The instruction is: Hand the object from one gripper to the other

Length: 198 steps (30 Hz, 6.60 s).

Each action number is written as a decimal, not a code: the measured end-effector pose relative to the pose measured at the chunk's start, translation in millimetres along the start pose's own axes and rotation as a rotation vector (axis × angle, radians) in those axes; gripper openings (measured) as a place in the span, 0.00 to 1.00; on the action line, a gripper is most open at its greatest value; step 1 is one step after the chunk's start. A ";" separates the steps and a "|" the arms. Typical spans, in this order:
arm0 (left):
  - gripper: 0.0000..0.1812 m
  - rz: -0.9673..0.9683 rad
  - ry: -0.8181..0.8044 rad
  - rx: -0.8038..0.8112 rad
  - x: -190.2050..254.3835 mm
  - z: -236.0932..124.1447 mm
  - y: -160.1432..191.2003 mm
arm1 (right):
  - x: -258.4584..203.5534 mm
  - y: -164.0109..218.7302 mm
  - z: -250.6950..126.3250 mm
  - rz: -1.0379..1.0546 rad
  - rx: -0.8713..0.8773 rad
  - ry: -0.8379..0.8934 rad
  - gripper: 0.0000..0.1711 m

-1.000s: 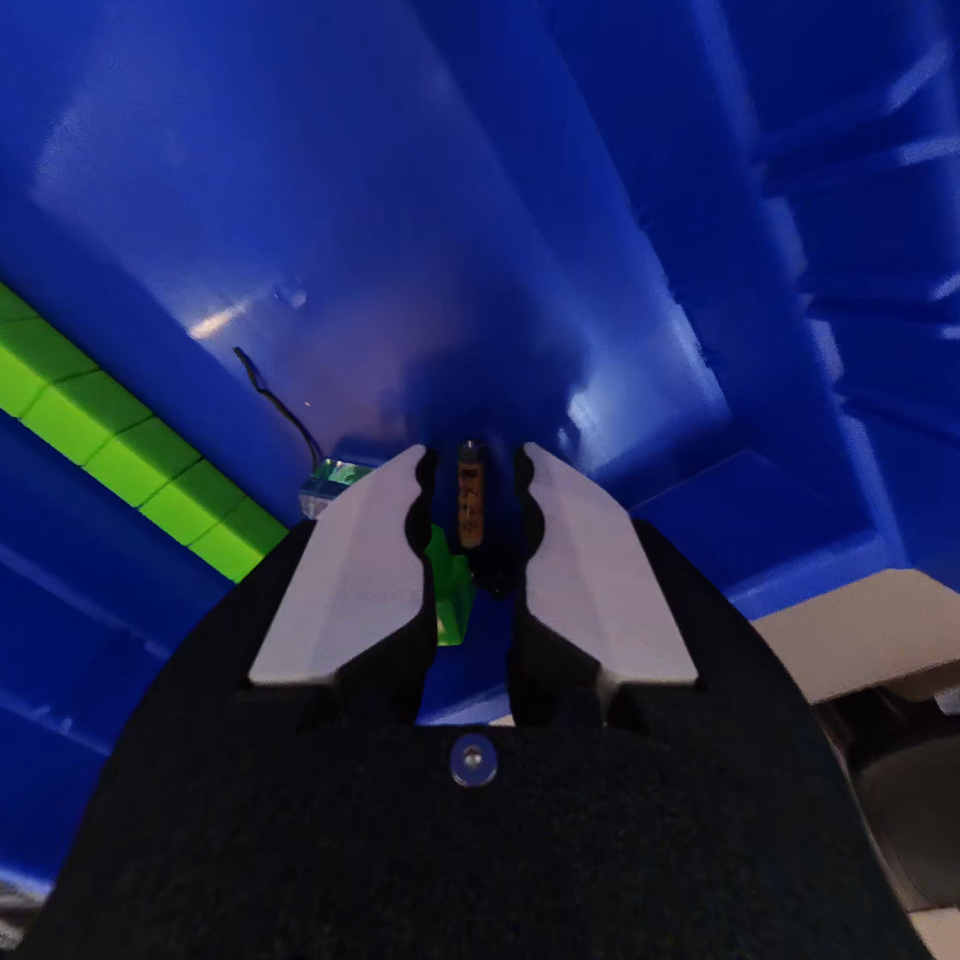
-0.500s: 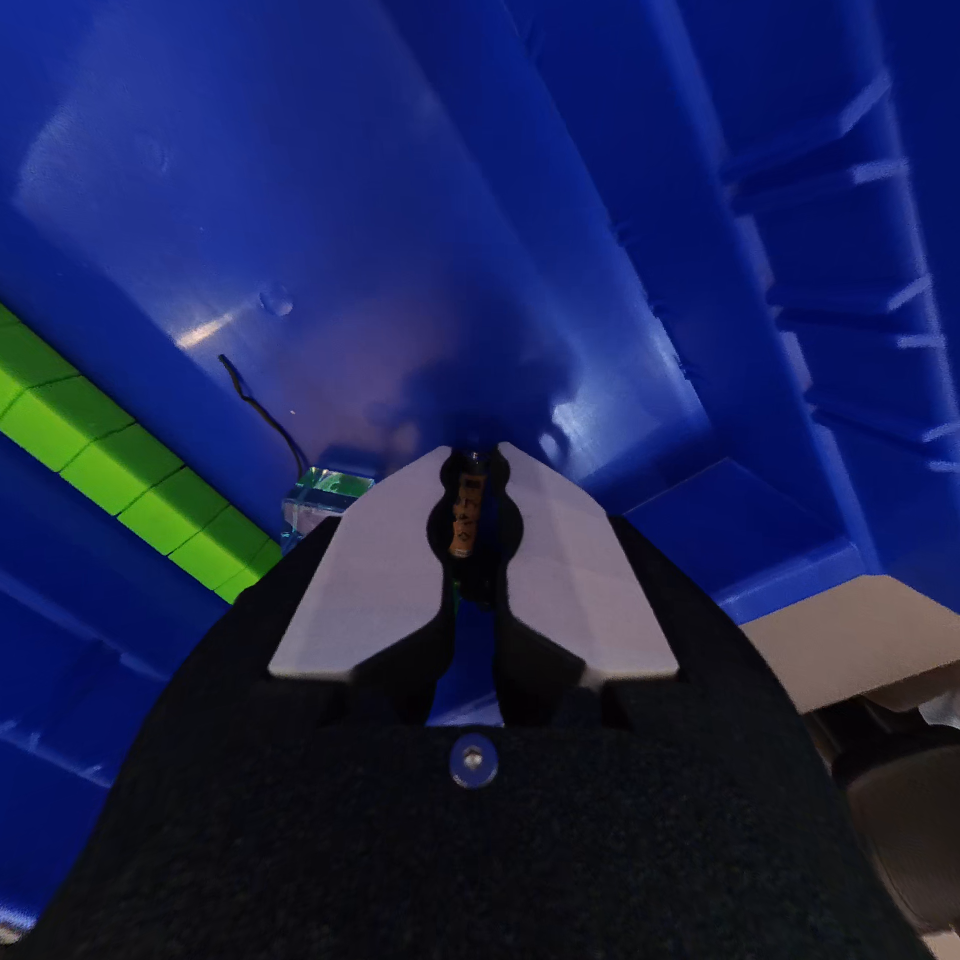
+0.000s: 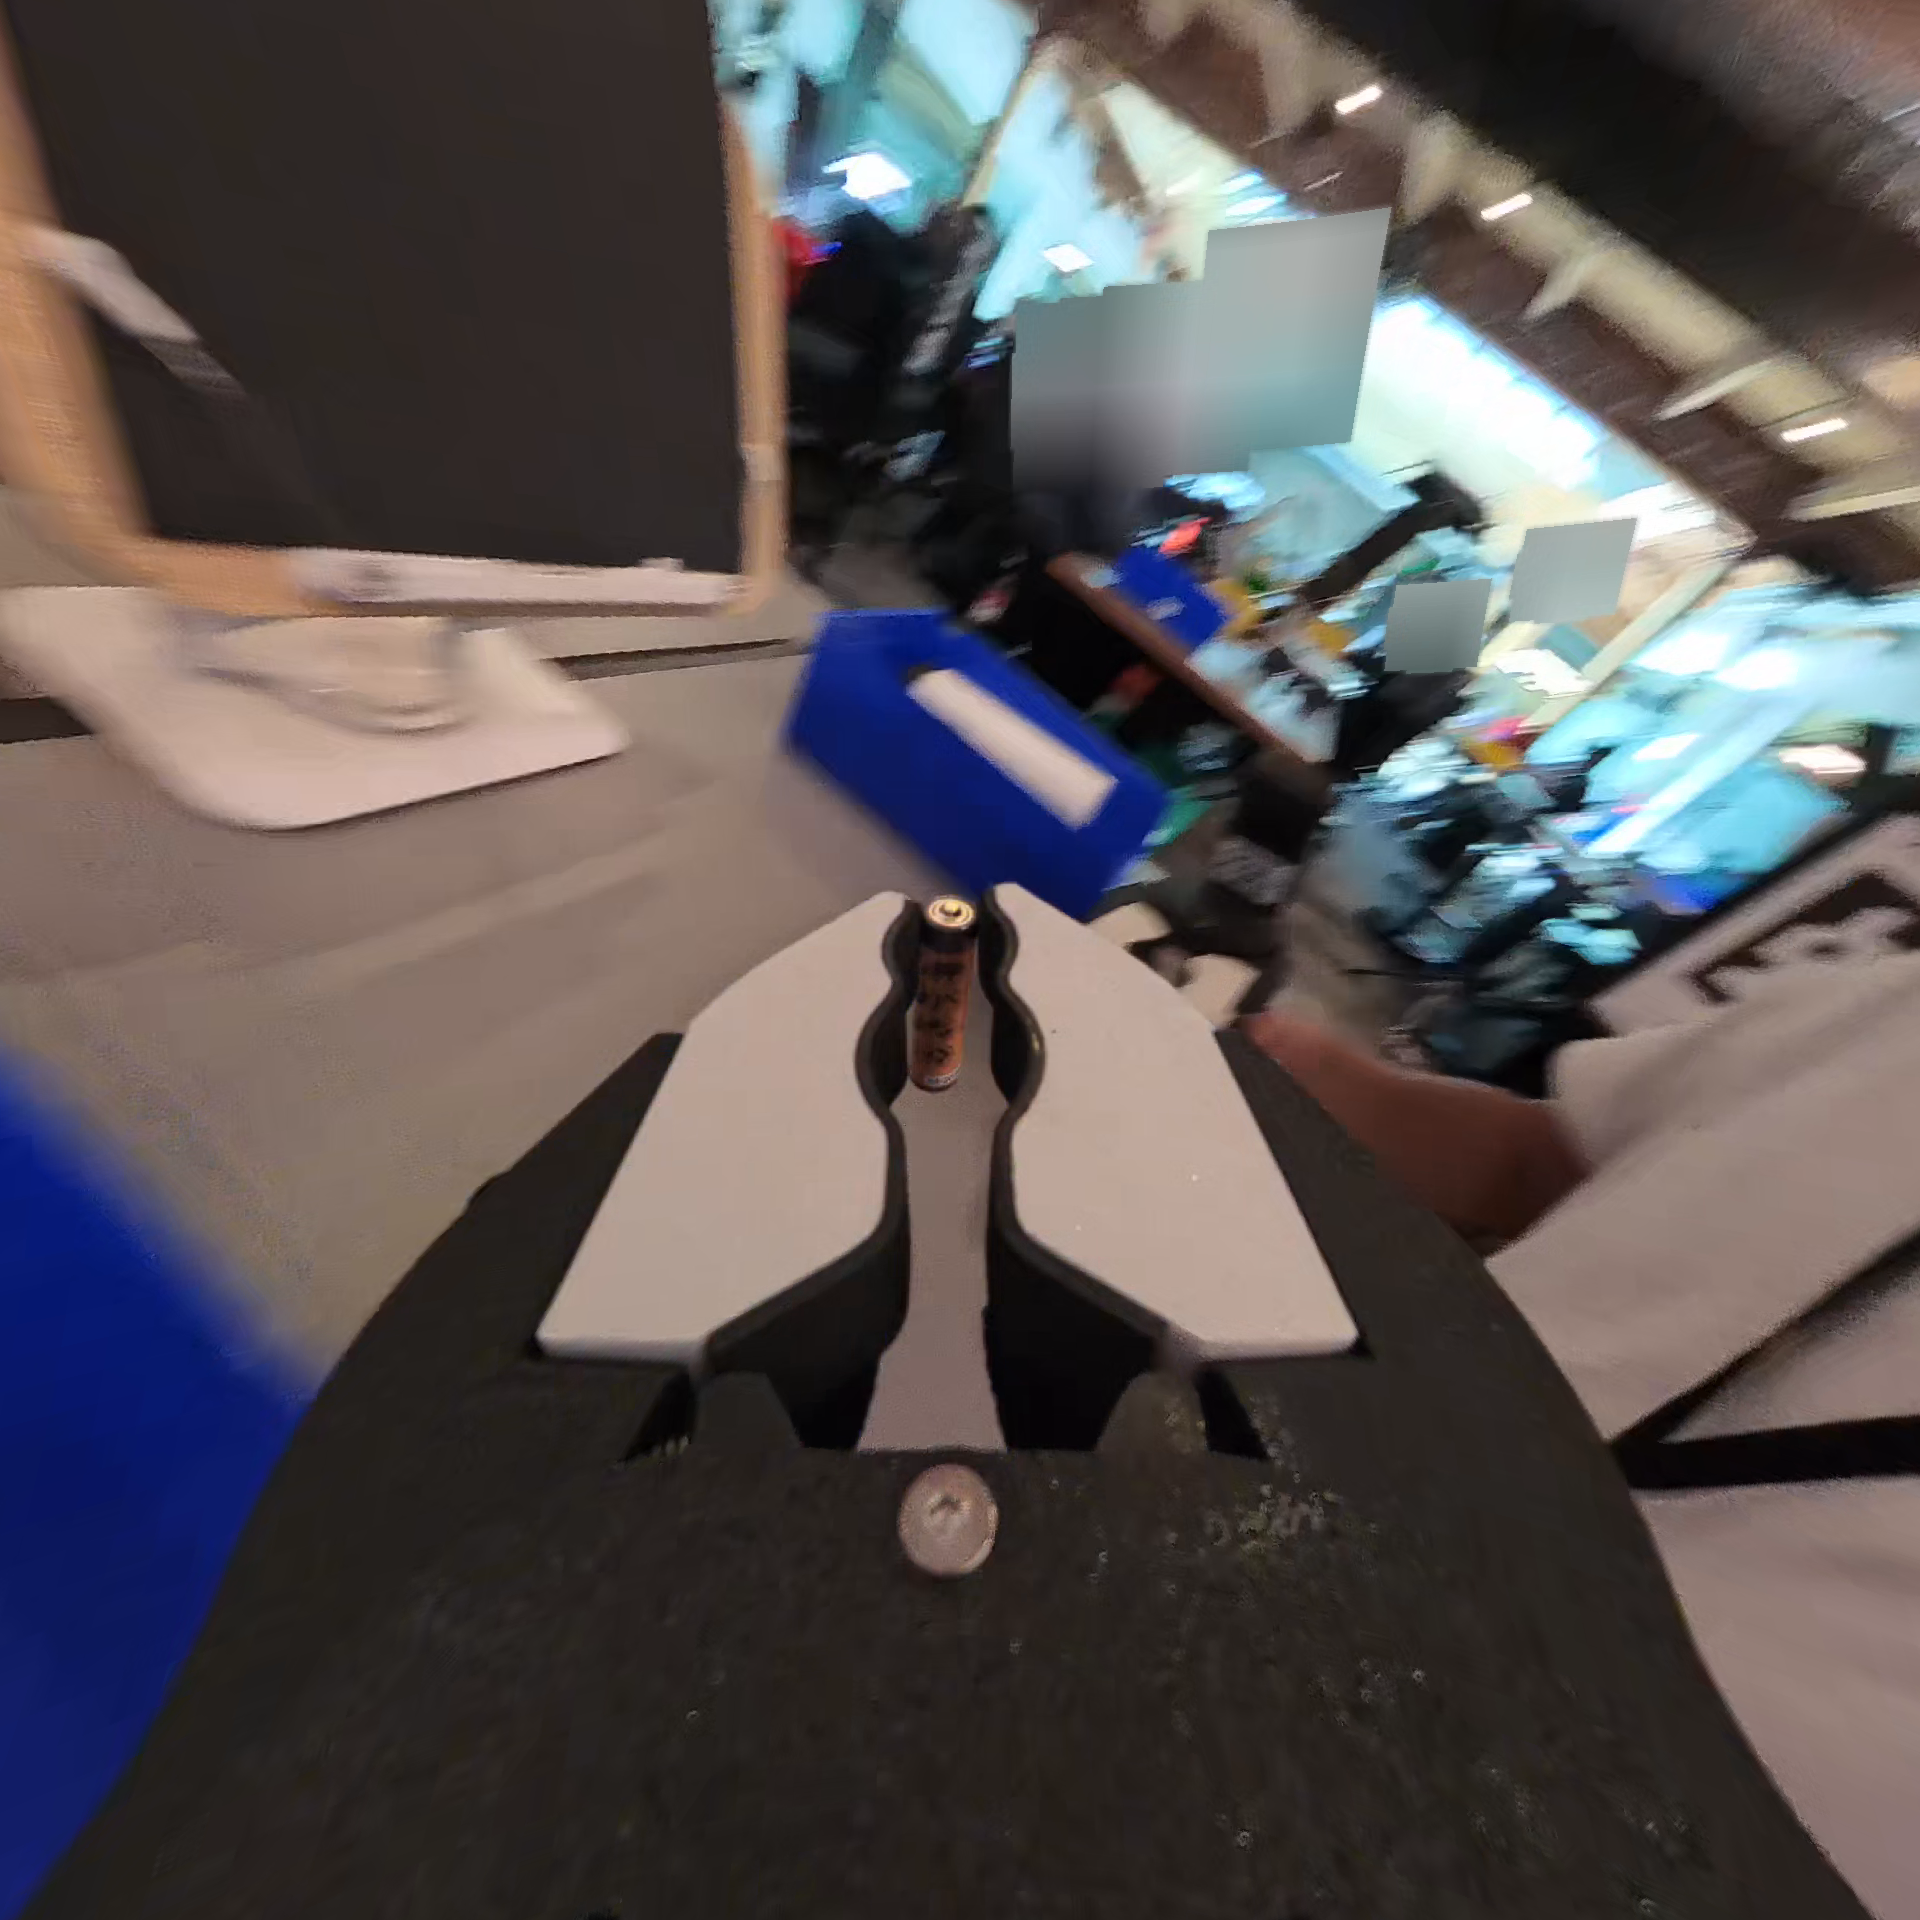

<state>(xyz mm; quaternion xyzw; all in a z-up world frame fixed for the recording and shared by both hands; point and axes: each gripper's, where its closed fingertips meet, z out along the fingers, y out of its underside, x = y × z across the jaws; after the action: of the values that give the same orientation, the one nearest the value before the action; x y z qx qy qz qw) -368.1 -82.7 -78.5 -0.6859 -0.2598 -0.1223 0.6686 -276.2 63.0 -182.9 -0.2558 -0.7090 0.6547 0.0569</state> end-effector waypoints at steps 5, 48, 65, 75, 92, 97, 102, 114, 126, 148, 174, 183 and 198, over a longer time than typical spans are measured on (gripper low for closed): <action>0.05 -0.071 0.264 -0.026 57.8 82.7 40.0 | -17.4 -8.0 7.4 0.150 0.117 -0.129 0.20; 0.11 -0.041 -0.087 -0.232 55.1 113.4 194.9 | -15.4 48.2 13.9 -1.339 -0.464 0.508 0.06; 0.06 0.926 -0.476 -0.357 21.6 84.3 171.1 | -2.5 46.9 7.6 0.033 -0.208 0.172 0.33; 0.06 1.308 -0.557 -0.470 33.8 100.1 188.1 | -23.8 47.3 28.7 0.189 -0.124 0.102 0.28; 0.06 1.425 -0.576 -0.481 44.3 104.9 193.2 | -29.3 51.5 31.6 0.245 -0.121 0.028 0.29; 0.06 1.413 -0.579 -0.474 42.1 102.4 191.6 | -22.9 49.3 23.6 0.297 -0.106 0.010 0.14; 0.06 1.397 -0.580 -0.476 42.6 104.3 191.2 | -22.7 49.1 22.9 0.319 -0.104 -0.011 0.17; 0.06 1.405 -0.573 -0.492 44.2 107.4 196.5 | -33.1 58.6 34.8 0.295 -0.145 -0.003 0.31; 0.12 1.282 -0.558 -0.451 40.4 99.2 192.6 | -19.5 56.8 21.5 0.349 -0.137 -0.026 0.26; 0.06 0.042 0.082 -0.358 66.2 106.3 207.7 | -35.2 59.9 25.3 -0.873 -0.312 0.265 0.26; 0.05 -0.302 0.357 0.059 90.8 92.1 139.9 | -71.4 4.0 24.3 0.677 0.209 -0.445 0.23; 0.06 -0.182 0.270 -0.011 87.0 99.7 151.4 | -64.5 16.3 23.4 0.655 0.147 -0.430 0.06; 0.17 0.231 0.478 -0.402 123.2 76.3 210.6 | -121.7 57.7 -7.4 0.912 -0.390 -0.899 0.06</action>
<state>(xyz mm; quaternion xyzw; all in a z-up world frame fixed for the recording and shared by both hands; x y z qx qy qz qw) -169.4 22.0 -200.6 -0.7809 0.0135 -0.2520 0.5714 -151.5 17.1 -206.2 -0.2378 -0.5900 0.5159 -0.5737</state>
